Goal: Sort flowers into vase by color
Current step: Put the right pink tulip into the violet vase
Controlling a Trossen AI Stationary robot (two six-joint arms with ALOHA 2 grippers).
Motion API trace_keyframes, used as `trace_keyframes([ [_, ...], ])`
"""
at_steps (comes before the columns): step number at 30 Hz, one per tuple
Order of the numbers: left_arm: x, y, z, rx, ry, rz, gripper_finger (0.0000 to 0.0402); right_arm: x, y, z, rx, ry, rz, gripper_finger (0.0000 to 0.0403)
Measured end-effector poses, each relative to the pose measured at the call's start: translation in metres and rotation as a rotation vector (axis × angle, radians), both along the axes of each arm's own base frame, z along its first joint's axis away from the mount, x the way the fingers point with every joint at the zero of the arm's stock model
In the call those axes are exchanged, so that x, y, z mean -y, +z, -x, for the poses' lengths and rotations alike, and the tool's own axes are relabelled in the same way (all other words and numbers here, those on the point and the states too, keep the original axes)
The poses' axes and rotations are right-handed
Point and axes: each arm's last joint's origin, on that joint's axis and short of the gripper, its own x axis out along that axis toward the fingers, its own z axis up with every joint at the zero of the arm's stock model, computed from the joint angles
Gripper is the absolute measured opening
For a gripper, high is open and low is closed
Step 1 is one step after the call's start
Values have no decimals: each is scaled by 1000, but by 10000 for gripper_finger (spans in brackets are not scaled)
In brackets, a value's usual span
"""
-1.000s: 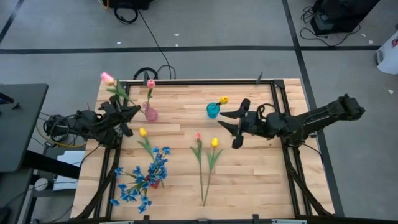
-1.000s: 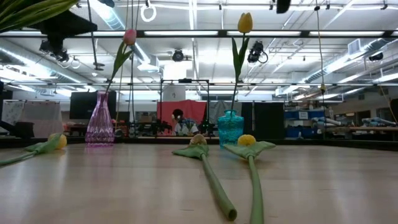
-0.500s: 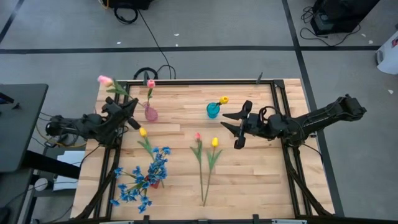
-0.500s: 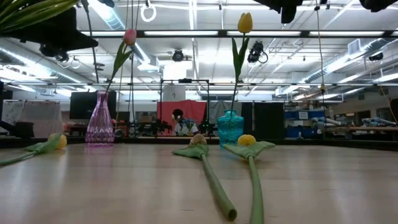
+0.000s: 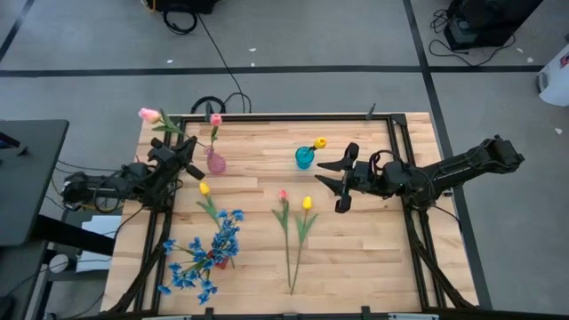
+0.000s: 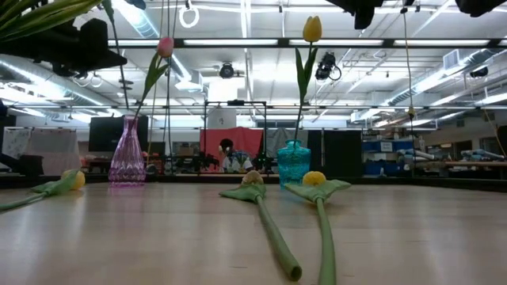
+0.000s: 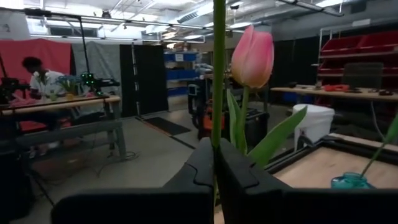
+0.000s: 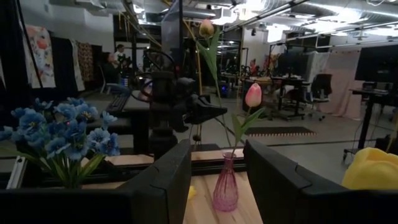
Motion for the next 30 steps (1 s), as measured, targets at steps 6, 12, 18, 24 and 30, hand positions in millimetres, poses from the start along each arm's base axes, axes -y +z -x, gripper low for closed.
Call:
trace_keyframes([
  [6, -7, -3, -8, -3, -20, 6, 6, 3, -2, -4, 10, -7, -26, 161],
  [12, -14, -7, -13, -18, 6, 39, 6, 3, -10, -11, -7, -8, -44, 161],
  [18, -15, -13, -15, -22, -18, 86, 6, 3, -11, -12, -9, -6, -57, 161],
  [24, -15, -23, -15, -75, -26, 143, 6, 3, -11, -12, -9, -5, -58, 161],
  [30, -15, -13, -14, -90, -20, 88, 6, 3, -11, -12, -9, -4, -57, 161],
])
